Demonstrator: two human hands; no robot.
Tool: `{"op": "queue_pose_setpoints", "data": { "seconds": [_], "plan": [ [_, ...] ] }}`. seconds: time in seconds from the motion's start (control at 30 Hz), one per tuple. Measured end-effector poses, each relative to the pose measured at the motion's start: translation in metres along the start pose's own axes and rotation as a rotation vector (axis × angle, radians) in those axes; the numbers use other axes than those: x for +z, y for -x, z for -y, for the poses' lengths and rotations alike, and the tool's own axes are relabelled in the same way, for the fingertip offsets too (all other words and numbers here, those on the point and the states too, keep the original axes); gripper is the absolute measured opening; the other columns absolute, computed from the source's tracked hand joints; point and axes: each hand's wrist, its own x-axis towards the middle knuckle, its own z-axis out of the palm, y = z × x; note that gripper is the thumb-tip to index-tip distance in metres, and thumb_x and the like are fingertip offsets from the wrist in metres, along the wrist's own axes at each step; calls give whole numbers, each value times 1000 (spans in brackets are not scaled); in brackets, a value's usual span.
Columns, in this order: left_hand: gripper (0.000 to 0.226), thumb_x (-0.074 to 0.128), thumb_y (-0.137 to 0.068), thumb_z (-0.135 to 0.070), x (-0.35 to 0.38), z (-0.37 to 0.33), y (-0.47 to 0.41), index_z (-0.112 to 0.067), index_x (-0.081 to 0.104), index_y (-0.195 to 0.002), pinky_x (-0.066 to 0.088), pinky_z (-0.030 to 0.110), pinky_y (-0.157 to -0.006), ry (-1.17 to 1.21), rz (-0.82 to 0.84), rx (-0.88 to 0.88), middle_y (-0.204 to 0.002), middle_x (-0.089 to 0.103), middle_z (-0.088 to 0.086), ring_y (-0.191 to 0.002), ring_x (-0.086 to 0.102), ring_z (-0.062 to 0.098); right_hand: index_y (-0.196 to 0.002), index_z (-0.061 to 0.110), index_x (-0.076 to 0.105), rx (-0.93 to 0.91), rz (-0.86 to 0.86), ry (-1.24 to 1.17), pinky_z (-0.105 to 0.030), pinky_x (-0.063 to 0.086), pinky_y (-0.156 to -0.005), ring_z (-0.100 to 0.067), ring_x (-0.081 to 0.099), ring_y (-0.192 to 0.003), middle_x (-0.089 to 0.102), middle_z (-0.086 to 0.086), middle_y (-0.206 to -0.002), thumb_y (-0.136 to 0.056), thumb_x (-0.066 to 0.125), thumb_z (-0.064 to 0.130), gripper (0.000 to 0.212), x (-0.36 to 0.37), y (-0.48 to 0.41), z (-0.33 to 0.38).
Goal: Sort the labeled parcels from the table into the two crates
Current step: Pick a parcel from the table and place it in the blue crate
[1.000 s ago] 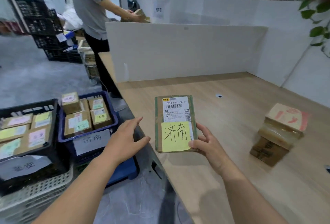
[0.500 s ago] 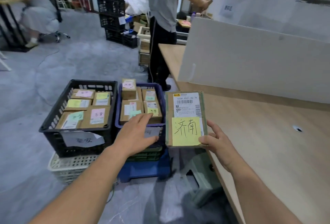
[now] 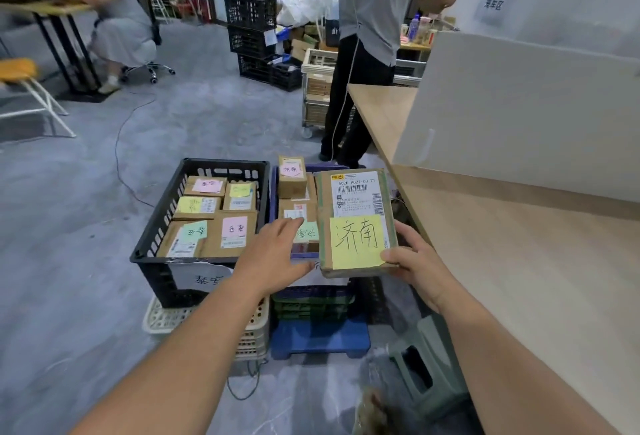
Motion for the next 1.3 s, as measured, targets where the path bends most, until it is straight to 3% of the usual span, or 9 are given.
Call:
{"op": "queue_pose_setpoints", "data": {
  "seconds": [0.1, 0.3, 0.47, 0.63, 0.8, 0.9, 1.03, 1.13, 1.3],
  "plan": [
    [83, 64, -84, -49, -5, 8, -14, -22, 21, -150, 33, 33, -106, 5, -21, -13, -151, 31, -1, -136, 32, 19, -135, 33, 47, 6, 32, -1, -32, 53, -84, -21, 70, -99, 74, -3, -107, -68, 67, 19, 71, 5, -24, 3],
    [84, 63, -84, -49, -3, 24, -55, -24, 18, -151, 29, 32, -108, -11, -13, -74, -154, 26, -2, -138, 28, 18, -135, 34, 46, 10, 84, 17, -26, 54, -77, -17, 70, -98, 74, 3, -107, -69, 65, 21, 70, 2, -77, 0],
    [80, 63, -84, -44, 7, 31, -113, -24, 20, -149, 29, 32, -109, -18, 42, -107, -153, 27, -3, -136, 29, 18, -140, 32, 42, 58, 96, -5, -43, 52, -95, -23, 70, -102, 73, -2, -111, -69, 67, 22, 76, -22, -139, -13],
    [82, 61, -85, -46, 25, 32, -194, -25, 17, -151, 29, 34, -112, -60, 134, -123, -154, 25, -3, -138, 28, 18, -137, 33, 43, 125, 94, -65, -31, 55, -81, -22, 71, -99, 73, -3, -109, -67, 68, 23, 75, -52, -210, -26],
    [81, 58, -87, -49, 48, 32, -278, -25, 16, -151, 26, 31, -111, -78, 210, -119, -155, 23, -2, -139, 26, 17, -132, 35, 46, 196, 75, -103, -30, 55, -81, -22, 71, -98, 75, -4, -106, -53, 76, 31, 85, -86, -283, -36],
    [78, 59, -87, -48, 62, 33, -322, -24, 18, -150, 24, 29, -111, -63, 226, -122, -155, 24, -1, -139, 27, 17, -127, 38, 47, 229, 64, -107, -30, 54, -80, -20, 71, -96, 75, -2, -103, -63, 71, 22, 71, -106, -322, -45],
    [78, 57, -89, -47, 81, 46, -363, -24, 15, -151, 22, 32, -113, -58, 253, -133, -157, 21, -1, -141, 23, 18, -130, 37, 45, 279, 44, -89, -31, 54, -80, -19, 71, -96, 75, 0, -103, -70, 71, 19, 68, -120, -368, -64],
    [77, 55, -90, -47, 98, 62, -385, -25, 14, -152, 24, 34, -115, -66, 297, -140, -156, 20, -2, -141, 22, 18, -132, 35, 45, 319, 29, -75, -30, 55, -81, -19, 71, -96, 76, 1, -101, -85, 67, 5, 60, -121, -396, -81],
    [77, 51, -91, -46, 128, 89, -425, -25, 9, -153, 24, 38, -115, -99, 354, -122, -158, 17, -2, -142, 19, 19, -140, 30, 45, 372, 16, -25, -33, 56, -86, -17, 71, -96, 75, 0, -101, -87, 64, 4, 63, -116, -441, -108]
  ]
}}
